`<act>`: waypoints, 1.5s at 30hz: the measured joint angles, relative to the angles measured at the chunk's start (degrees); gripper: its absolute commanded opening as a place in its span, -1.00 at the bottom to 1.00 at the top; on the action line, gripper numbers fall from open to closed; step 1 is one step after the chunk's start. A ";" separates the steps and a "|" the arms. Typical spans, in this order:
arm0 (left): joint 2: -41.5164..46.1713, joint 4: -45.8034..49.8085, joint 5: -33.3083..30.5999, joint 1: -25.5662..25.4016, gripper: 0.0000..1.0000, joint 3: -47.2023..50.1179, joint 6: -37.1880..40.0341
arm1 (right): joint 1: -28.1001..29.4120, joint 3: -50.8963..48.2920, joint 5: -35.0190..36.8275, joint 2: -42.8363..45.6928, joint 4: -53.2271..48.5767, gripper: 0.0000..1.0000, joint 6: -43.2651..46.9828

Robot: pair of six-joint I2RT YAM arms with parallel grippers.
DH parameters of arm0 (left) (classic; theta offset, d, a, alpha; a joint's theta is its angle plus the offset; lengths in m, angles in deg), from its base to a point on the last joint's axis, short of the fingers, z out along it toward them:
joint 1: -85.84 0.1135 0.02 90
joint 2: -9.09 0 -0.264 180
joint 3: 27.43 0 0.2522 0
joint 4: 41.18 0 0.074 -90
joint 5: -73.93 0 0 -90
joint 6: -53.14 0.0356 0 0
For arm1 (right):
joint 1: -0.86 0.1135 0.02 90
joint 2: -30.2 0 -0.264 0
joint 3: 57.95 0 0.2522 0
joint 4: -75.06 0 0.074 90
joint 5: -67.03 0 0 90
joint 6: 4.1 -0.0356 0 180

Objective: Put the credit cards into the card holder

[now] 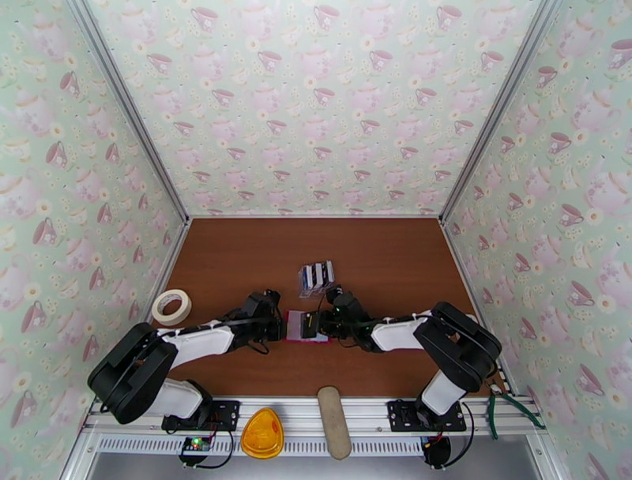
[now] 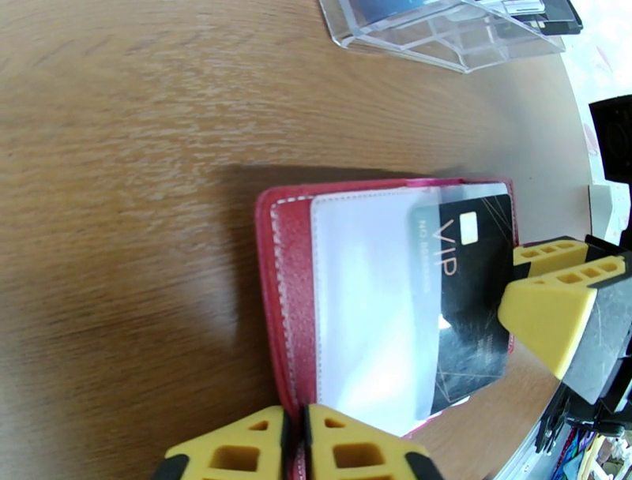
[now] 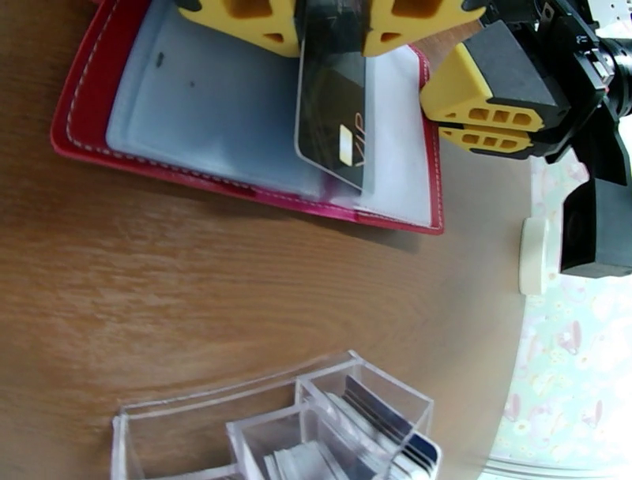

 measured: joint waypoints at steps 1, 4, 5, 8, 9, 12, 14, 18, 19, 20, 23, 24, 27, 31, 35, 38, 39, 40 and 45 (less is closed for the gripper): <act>0.00 -0.02 -0.02 -0.04 -0.82 0.00 0.02 | 0.02 0.63 0.31 0.07 -1.44 -0.47 0.26; 0.00 -0.04 -0.17 -0.11 -0.86 0.00 0.02 | 0.33 2.27 1.44 0.39 -5.57 -0.46 1.05; 0.00 -0.04 -0.20 -0.17 -0.87 0.00 0.02 | 0.39 2.86 1.90 0.46 -6.97 -0.46 1.27; 0.00 -0.11 -0.24 -0.31 -0.88 0.00 0.02 | 0.74 4.52 3.13 0.46 -10.54 -0.46 2.14; 0.00 -0.13 -0.24 -0.33 -0.88 0.00 0.02 | 0.90 5.09 3.56 0.46 -11.78 -0.46 2.49; 0.00 -0.22 -0.26 -0.39 -0.88 0.00 0.02 | 1.22 6.34 4.46 0.46 -14.47 -0.46 3.15; 0.00 -0.24 -0.37 -0.48 -0.88 0.00 0.00 | 1.53 7.04 4.83 0.44 -15.96 -0.47 3.52; 0.00 -0.31 -0.44 -0.59 -0.88 0.00 0.00 | 2.32 9.07 6.19 0.26 -19.52 -0.48 4.35; 0.00 -0.31 -0.44 -0.59 -0.89 0.00 0.00 | 2.64 9.70 6.60 0.20 -20.39 -0.48 4.68; 0.00 -0.33 -0.44 -0.59 -0.89 0.00 0.00 | 2.86 10.14 6.86 0.11 -21.16 -0.49 4.81; 0.00 -0.42 -0.44 -0.68 -0.89 0.00 0.02 | 3.58 11.72 7.43 -0.35 -23.37 -0.49 5.53; 0.00 -0.42 -0.44 -0.70 -0.89 0.00 0.00 | 3.78 12.24 7.67 -0.55 -24.11 -0.50 5.73; 0.00 -0.42 -0.44 -0.70 -0.89 0.00 0.02 | 4.33 13.68 8.09 -1.16 -25.81 -0.51 6.25; -0.02 -0.42 -0.44 -0.70 -0.89 0.00 0.00 | 4.57 14.82 8.37 -1.79 -27.02 -0.51 6.80; -0.13 -0.50 -0.42 -0.70 -0.89 0.00 0.02 | 4.57 15.74 8.46 -2.27 -28.15 -0.52 7.15; -0.24 -0.66 -0.42 -0.70 -0.89 0.00 0.00 | 4.66 16.41 8.46 -2.75 -28.70 -0.53 7.23; -0.24 -0.68 -0.39 -0.70 -0.89 0.00 0.00 | 4.74 16.65 8.48 -2.93 -28.79 -0.53 7.23; -0.33 -0.74 -0.39 -0.70 -0.89 0.00 0.00 | 4.85 16.85 8.48 -3.04 -28.81 -0.53 7.26; -0.68 -1.46 -0.37 -0.81 -0.89 0.00 0.00 | 5.44 17.90 8.46 -3.76 -28.96 -0.54 7.23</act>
